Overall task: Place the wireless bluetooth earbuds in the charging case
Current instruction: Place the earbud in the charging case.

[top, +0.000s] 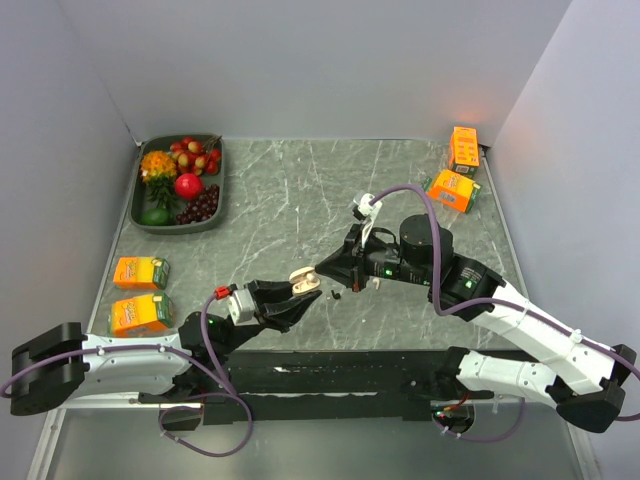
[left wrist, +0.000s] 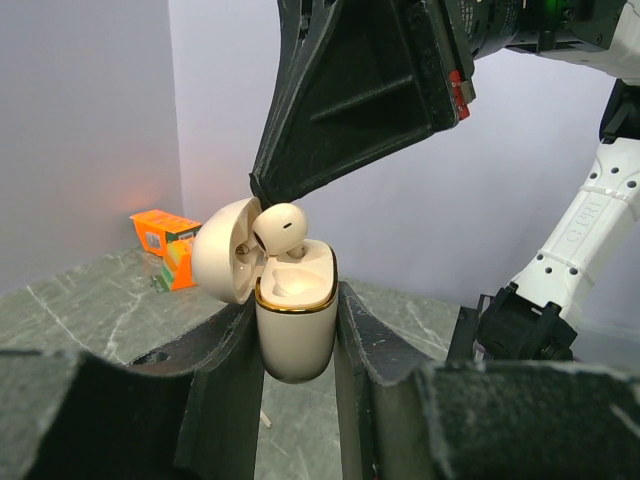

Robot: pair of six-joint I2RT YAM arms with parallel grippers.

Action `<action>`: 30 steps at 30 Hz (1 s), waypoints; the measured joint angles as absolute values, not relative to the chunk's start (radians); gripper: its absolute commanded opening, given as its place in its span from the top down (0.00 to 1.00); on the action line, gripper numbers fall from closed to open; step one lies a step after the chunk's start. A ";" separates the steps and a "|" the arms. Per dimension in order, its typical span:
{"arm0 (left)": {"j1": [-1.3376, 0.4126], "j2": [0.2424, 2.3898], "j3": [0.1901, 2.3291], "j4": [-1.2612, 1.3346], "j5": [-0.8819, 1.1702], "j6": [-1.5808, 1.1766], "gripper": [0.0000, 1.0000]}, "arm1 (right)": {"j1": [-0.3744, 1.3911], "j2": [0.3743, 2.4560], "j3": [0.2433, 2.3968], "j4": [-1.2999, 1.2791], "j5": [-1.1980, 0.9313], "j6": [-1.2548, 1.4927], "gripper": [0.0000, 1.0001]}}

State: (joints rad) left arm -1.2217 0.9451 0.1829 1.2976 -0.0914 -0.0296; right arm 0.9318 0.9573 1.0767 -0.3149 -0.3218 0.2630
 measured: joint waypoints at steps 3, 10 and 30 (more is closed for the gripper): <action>-1.222 0.945 0.183 1.298 -0.091 -0.030 0.99 | 0.932 0.957 1.077 -0.315 -0.326 0.263 1.00; -1.222 0.945 0.183 1.298 -0.086 -0.029 0.99 | 0.932 0.958 1.077 -0.308 -0.396 0.249 1.00; -1.224 0.945 0.183 1.298 -0.073 -0.029 0.99 | 0.934 0.918 1.073 -0.299 -0.431 0.228 1.00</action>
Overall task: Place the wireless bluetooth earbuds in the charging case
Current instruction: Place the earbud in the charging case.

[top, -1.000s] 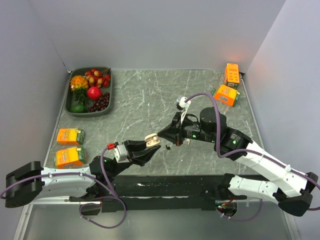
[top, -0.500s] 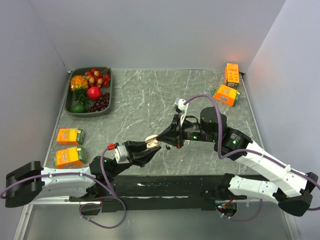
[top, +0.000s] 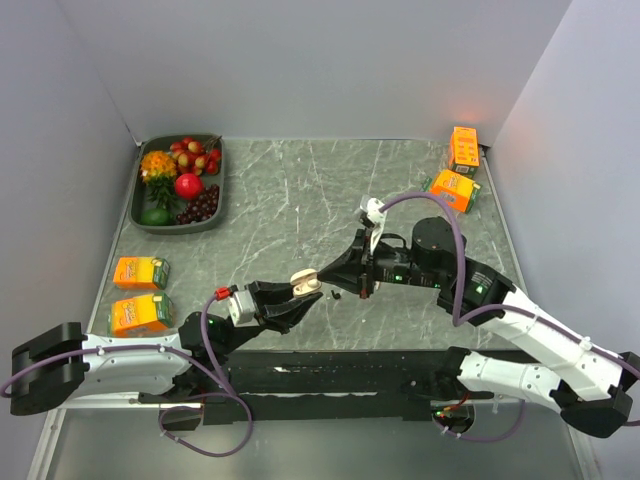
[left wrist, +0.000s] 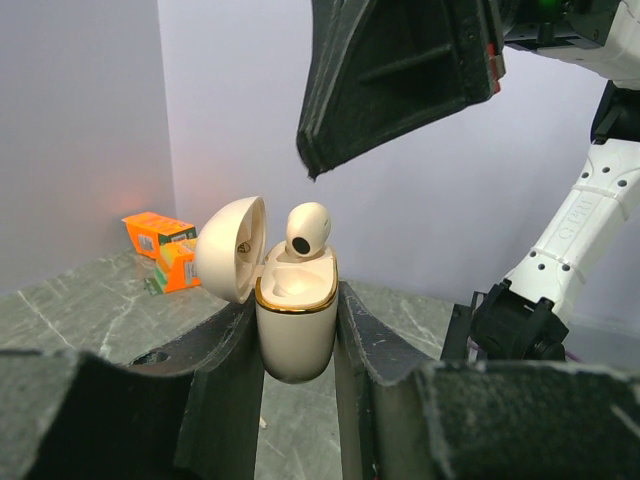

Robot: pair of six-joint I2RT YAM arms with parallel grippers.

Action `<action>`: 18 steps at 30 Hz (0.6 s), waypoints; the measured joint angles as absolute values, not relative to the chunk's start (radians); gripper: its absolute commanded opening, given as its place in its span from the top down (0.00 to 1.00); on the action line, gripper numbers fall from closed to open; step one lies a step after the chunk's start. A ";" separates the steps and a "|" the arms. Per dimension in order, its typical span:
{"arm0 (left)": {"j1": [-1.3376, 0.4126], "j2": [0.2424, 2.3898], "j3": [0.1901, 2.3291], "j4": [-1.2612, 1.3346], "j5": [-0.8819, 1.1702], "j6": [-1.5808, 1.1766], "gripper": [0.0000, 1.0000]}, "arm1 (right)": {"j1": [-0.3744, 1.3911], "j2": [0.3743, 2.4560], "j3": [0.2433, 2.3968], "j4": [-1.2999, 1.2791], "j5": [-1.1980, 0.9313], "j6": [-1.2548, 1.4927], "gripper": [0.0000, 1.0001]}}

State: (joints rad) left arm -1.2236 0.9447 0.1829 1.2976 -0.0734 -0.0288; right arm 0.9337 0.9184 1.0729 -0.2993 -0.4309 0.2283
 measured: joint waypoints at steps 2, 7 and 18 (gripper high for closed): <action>-1.224 0.945 0.183 1.298 -0.073 -0.030 0.99 | 0.934 0.907 1.073 -0.299 -0.436 0.231 1.00; -1.224 0.945 0.183 1.298 -0.073 -0.030 0.99 | 0.937 0.914 1.073 -0.300 -0.474 0.231 1.00; -1.224 0.940 0.183 1.298 -0.073 -0.029 0.99 | 0.947 0.946 1.073 -0.309 -0.495 0.231 1.00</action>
State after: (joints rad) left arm -1.2236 0.9398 0.1833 1.2976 -0.0727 -0.0292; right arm 0.9470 0.9459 1.0729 -0.3092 -0.4950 0.2306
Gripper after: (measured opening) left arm 0.333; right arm 0.007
